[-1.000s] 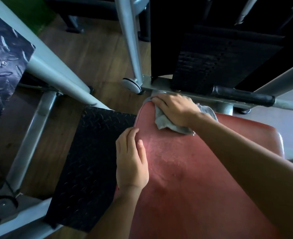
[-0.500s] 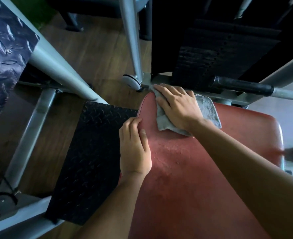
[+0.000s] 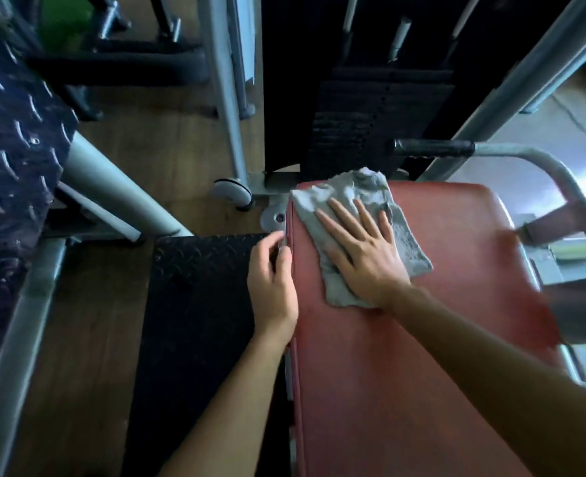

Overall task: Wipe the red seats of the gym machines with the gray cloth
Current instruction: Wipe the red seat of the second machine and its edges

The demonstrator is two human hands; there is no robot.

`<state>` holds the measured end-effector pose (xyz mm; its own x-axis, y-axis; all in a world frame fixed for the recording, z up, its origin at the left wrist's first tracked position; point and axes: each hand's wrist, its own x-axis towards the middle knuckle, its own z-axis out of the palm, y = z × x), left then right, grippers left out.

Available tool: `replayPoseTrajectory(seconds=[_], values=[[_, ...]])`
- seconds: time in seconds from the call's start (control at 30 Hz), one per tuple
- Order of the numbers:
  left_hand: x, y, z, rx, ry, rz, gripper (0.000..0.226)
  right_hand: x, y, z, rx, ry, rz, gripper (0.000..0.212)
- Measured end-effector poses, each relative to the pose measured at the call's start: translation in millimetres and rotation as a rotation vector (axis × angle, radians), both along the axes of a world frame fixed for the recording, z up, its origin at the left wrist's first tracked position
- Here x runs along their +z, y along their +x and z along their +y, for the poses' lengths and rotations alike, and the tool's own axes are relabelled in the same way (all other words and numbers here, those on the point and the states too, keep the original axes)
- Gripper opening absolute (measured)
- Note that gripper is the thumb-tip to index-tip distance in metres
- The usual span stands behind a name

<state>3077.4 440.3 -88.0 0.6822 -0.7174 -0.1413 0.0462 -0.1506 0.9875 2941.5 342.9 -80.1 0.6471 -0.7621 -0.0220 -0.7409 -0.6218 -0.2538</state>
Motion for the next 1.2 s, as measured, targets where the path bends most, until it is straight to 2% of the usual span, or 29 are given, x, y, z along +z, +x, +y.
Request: replayPoseTrajectory(seconds=[0.17,0.27,0.33,0.37,0.43,0.5,0.57,0.63,0.77,0.97,1.2], values=[[5,-2,14,-0.163,-0.031,-0.333,0.028,2,-19,75,-0.090,0.081,0.000,0.058],[11,-25,23,-0.156,0.000,-0.573,0.027,15,-33,93,-0.179,0.251,-0.292,0.055],[17,-46,25,-0.139,0.067,-0.741,0.027,19,-54,91,-0.359,0.159,-0.462,0.049],[20,-58,23,-0.173,0.090,-0.811,0.029,18,-68,86,-0.467,0.094,-0.493,0.048],[24,-85,13,-0.301,0.142,-0.903,0.037,12,-97,78,-0.632,0.104,-0.579,0.047],[20,-107,0,-0.404,0.288,-0.961,0.054,1,-116,75,-0.669,0.140,-0.667,0.045],[8,-117,-9,-0.448,0.432,-1.071,0.066,-8,-123,77,-0.632,0.103,-0.666,0.043],[-3,-117,-9,-0.467,0.463,-1.192,0.069,-12,-122,77,-0.618,0.079,-0.677,0.044],[-3,-102,5,-0.501,0.451,-1.240,0.070,-9,-123,79,-0.602,0.091,-0.646,0.051],[8,-78,37,-0.502,0.632,-1.119,0.067,-8,-123,80,-0.569,0.107,-0.590,0.053],[13,-81,32,-0.389,0.547,-1.014,0.054,-6,-125,82,-0.539,0.122,-0.573,0.057]])
